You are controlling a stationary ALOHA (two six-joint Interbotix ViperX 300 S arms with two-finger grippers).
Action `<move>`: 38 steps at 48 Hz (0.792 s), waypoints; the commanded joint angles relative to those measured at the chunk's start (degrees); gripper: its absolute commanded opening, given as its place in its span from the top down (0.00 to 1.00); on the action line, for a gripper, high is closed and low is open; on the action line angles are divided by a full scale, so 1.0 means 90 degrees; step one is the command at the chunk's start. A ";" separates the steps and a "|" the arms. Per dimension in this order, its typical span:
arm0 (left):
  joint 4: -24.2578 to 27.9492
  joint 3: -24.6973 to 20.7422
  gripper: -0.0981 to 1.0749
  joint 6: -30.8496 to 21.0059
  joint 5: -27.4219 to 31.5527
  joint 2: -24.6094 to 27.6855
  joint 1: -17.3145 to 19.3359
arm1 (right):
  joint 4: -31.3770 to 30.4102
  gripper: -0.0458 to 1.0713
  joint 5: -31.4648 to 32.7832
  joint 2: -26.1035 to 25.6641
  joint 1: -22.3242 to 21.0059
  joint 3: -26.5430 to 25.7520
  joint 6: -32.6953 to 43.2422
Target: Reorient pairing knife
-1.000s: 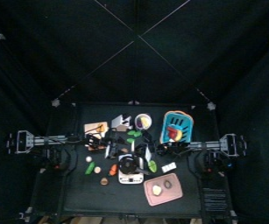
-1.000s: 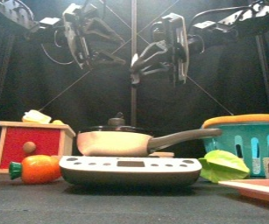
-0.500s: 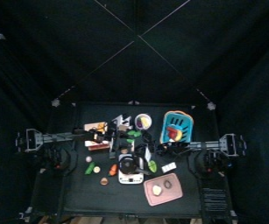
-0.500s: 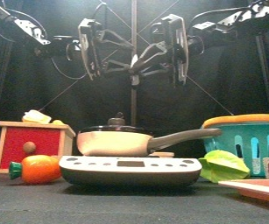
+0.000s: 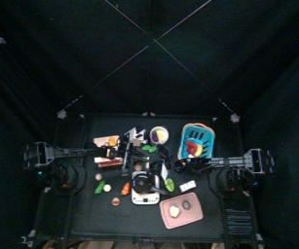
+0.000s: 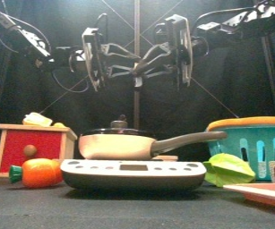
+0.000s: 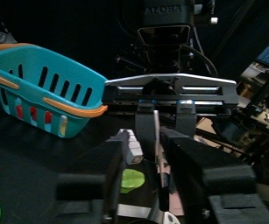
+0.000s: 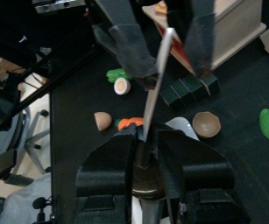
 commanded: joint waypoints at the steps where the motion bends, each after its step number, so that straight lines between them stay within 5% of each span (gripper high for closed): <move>1: -0.0029 -0.0068 0.40 0.0020 -0.0059 -0.0029 0.0000 | 0.0000 0.46 -0.0029 -0.0117 -0.0029 -0.0137 0.0000; 11: -0.0039 -0.0068 0.58 0.0020 -0.0098 -0.0029 0.0010 | 0.0000 0.46 -0.0029 -0.0117 -0.0039 -0.0078 -0.0010; 20: -0.0049 -0.0059 0.60 0.0020 -0.0186 -0.0029 0.0000 | -0.0010 0.42 0.0010 -0.0117 -0.0029 -0.0039 0.0000; 38: -0.0273 0.0029 0.60 0.0020 -0.0186 -0.0107 0.0020 | 0.0000 0.10 0.0127 -0.0215 0.0020 0.0205 -0.0010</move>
